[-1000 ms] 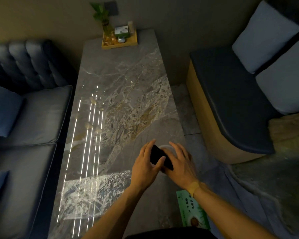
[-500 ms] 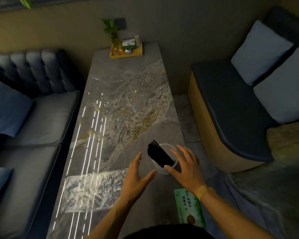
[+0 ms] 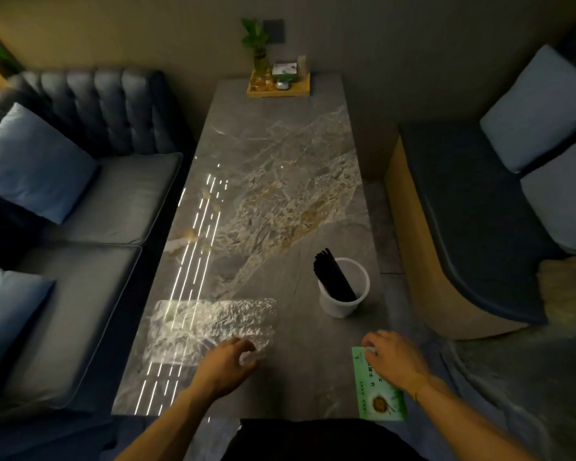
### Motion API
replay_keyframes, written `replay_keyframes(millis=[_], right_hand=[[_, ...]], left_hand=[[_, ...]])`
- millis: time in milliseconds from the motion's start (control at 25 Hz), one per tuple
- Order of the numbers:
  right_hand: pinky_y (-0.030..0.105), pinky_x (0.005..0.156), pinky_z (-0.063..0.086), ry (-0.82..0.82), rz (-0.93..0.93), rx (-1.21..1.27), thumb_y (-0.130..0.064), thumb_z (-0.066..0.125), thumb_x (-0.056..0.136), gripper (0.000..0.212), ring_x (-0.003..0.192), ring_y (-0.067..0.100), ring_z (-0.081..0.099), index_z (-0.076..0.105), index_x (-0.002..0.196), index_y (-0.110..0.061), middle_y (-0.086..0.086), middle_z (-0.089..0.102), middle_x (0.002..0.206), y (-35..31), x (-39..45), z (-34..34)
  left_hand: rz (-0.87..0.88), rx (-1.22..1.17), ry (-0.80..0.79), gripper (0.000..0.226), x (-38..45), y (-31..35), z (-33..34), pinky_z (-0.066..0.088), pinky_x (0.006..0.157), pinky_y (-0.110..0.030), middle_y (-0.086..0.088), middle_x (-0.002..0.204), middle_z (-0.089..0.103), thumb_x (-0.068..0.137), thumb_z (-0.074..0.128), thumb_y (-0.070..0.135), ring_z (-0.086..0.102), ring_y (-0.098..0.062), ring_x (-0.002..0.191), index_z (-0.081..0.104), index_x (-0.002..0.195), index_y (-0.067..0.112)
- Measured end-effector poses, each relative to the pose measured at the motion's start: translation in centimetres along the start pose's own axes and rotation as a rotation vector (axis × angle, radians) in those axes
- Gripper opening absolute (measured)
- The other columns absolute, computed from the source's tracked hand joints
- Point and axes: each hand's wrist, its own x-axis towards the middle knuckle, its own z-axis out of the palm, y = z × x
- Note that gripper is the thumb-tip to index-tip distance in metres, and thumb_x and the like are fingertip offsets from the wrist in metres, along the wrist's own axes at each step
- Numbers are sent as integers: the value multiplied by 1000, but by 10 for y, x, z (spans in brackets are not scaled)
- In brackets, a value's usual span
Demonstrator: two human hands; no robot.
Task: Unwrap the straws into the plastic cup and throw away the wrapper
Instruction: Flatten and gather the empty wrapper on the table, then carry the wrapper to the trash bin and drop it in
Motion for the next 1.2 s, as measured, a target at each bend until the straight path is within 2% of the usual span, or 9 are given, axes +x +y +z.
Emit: replay_keyframes(millis=[160,360,480,560,760,880,960,1040,1200], right_hand=[[36,86,45,-123,-135,-174,-41,44,94,29,110,25,57,57,114,-24,4,61,119,-43,19,-2],[36,83,47,-159,-241,-243,-45,46,95,36,111,25,57,53,123,-23,5,60,125,-114,54,-5],[39,91,48,-145,-200,-184,-51,51,92,50,119,26,53,46,135,-25,4,54,134,-155,73,3],[42,101,44,-117,-149,-141,-54,55,88,65,127,27,46,37,143,-25,4,47,141,-178,85,10],[51,112,28,-165,13,-154,-61,67,74,102,146,29,15,10,152,-28,2,15,160,-212,110,27],[52,113,25,-188,97,-194,-61,70,69,111,147,32,7,4,152,-29,3,11,160,-221,120,34],[48,110,30,-168,134,-213,-59,72,68,110,143,33,17,7,152,-29,5,22,155,-227,122,40],[44,107,35,-117,173,-225,-57,72,69,101,135,32,28,17,149,-29,4,31,146,-230,119,46],[40,96,41,-25,220,-184,-50,74,72,63,119,28,38,44,123,-27,2,40,129,-238,117,52]], left_hand=[[-32,132,-83,44,-6,-39,-25,45,91,-30,5,125,60,85,54,57,58,-16,112,60,121,32],[-76,141,-98,44,-2,-99,-63,49,89,-31,4,124,61,82,61,52,59,-16,110,61,120,30],[-95,130,-71,44,1,-138,-83,50,89,-35,4,126,59,81,62,51,59,-18,110,60,121,32],[-104,161,-56,48,8,-160,-95,47,94,-39,3,131,55,81,63,51,55,-21,117,56,125,34],[-53,210,-64,82,34,-192,-114,36,106,-49,4,150,35,72,70,57,30,-24,139,35,144,36],[-9,210,-98,96,49,-198,-112,30,110,-51,5,155,28,68,72,59,25,-25,143,25,148,37],[31,233,-119,97,57,-199,-109,30,110,-51,4,153,31,68,70,60,28,-26,141,21,149,37],[62,253,-115,91,62,-199,-103,33,107,-50,0,146,38,71,66,60,36,-28,135,21,146,38],[108,311,-70,84,69,-207,-93,38,99,-47,-2,125,47,68,68,58,46,-30,120,28,140,40]])
